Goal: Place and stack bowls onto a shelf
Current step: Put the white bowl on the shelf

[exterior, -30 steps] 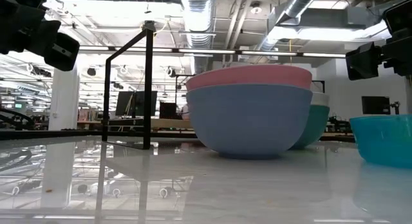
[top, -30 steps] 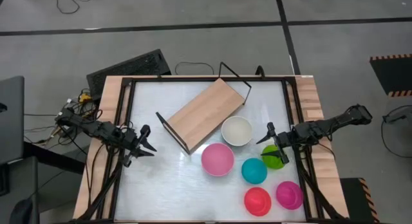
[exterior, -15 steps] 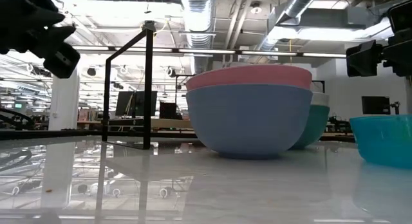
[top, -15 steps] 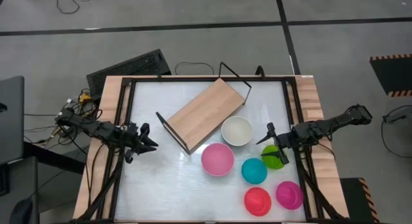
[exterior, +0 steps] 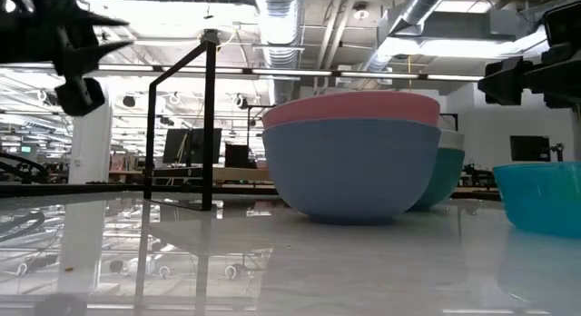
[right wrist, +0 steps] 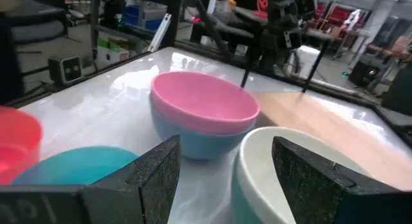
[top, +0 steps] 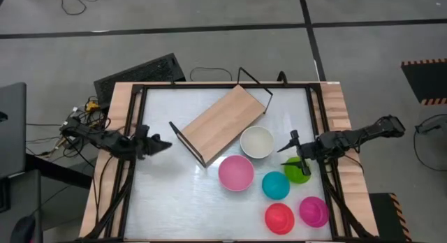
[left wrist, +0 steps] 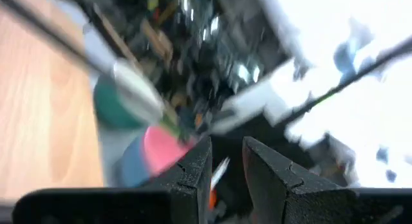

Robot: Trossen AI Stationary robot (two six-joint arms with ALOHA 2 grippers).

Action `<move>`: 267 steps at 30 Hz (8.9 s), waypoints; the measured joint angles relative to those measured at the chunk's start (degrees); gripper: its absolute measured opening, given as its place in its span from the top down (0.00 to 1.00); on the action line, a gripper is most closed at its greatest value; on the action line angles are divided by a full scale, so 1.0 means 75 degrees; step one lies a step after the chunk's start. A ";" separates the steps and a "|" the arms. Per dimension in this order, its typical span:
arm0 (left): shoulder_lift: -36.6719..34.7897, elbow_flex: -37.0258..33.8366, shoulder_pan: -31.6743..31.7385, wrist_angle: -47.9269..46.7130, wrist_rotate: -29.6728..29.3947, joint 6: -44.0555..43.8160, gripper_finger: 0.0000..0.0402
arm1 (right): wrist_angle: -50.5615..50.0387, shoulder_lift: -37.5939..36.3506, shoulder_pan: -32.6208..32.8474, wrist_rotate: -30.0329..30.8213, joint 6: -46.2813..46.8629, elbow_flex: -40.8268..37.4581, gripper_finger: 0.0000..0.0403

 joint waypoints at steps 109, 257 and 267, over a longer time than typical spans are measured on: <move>0.3413 0.5622 0.0024 0.1356 -0.6362 0.6784 0.81 | -0.8641 0.9547 -0.2642 0.0342 0.9092 0.7777 0.37; 0.3410 0.5616 0.0021 0.0595 -0.6615 0.6377 0.81 | -0.6463 1.4053 -0.3999 -0.1208 0.5403 1.3580 0.90; 0.3410 0.5616 0.0021 0.0536 -0.6614 0.6377 0.81 | -0.6418 1.4053 -0.3972 -0.1171 0.5400 1.3580 0.90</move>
